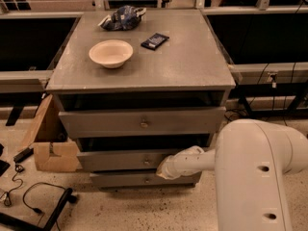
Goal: Close middle drawer
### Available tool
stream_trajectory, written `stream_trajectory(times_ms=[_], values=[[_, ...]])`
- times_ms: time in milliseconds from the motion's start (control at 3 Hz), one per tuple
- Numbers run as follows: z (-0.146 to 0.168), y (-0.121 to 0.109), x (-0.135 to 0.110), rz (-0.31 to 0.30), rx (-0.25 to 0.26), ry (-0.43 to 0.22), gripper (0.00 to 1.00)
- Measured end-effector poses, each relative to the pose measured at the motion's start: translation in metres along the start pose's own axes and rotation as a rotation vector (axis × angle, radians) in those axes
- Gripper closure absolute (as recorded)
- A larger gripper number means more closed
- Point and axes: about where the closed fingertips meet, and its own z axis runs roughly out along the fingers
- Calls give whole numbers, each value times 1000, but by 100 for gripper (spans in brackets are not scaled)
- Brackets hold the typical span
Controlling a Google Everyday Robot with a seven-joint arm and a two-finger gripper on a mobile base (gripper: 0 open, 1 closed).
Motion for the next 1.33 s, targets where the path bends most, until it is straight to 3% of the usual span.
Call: stream_trajectory(times_ms=[667,1000,1333], values=[[0,0,0,0,0,0,11],[0,0,0,0,0,0,0],[0,0,0,0,0,0,0]])
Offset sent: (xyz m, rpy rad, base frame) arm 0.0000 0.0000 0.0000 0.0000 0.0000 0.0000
